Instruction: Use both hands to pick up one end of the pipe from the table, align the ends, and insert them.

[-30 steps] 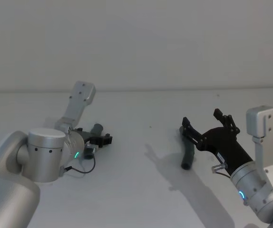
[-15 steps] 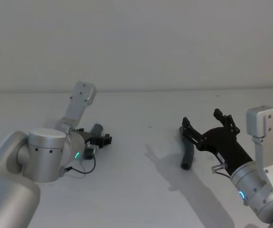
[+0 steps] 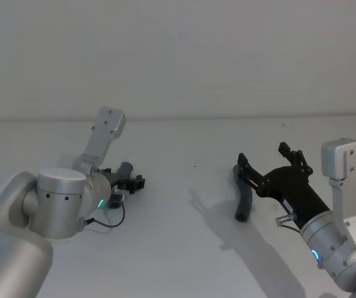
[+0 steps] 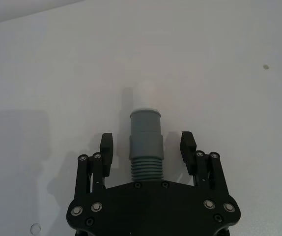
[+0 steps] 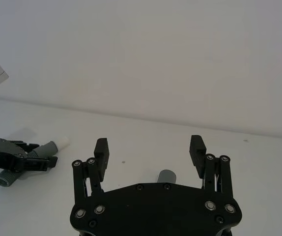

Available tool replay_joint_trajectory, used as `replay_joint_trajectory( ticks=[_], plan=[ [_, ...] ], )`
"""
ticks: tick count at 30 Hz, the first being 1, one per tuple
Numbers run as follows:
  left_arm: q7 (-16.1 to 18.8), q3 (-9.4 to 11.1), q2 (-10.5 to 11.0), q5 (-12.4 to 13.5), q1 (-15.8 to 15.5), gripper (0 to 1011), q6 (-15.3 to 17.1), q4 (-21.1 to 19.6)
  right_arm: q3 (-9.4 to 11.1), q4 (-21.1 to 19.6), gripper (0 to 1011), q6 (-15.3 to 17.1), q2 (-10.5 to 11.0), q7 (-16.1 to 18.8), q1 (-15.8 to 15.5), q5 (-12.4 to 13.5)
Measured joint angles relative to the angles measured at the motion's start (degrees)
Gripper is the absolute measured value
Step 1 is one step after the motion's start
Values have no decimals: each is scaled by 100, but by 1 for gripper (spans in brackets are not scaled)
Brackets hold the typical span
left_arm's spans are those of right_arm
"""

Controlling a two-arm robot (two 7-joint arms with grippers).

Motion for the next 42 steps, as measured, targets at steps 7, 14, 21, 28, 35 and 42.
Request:
replay_joint_trajectory(
  ticks=[7,14,21,28,35,42],
  plan=[
    [-1,0,0,-1,0,764,2,2,0,0,1000,0,0,0,0,0],
    [-2,0,0,-1,0,720,3,3,0,0,1000,0,0,0,0,0],
    [-2,-1,0,-2,0,671,5,5,0,0,1000,0,0,0,0,0],
    [-2,-1,0,0,0,629,6,8,0,0,1000,0,0,0,0,0],
    [0,-1,0,1,0,578,7,8,0,0,1000,0,0,0,0,0],
    [2,-1,0,1,0,533,8,8,0,0,1000,0,0,0,0,0]
  ],
)
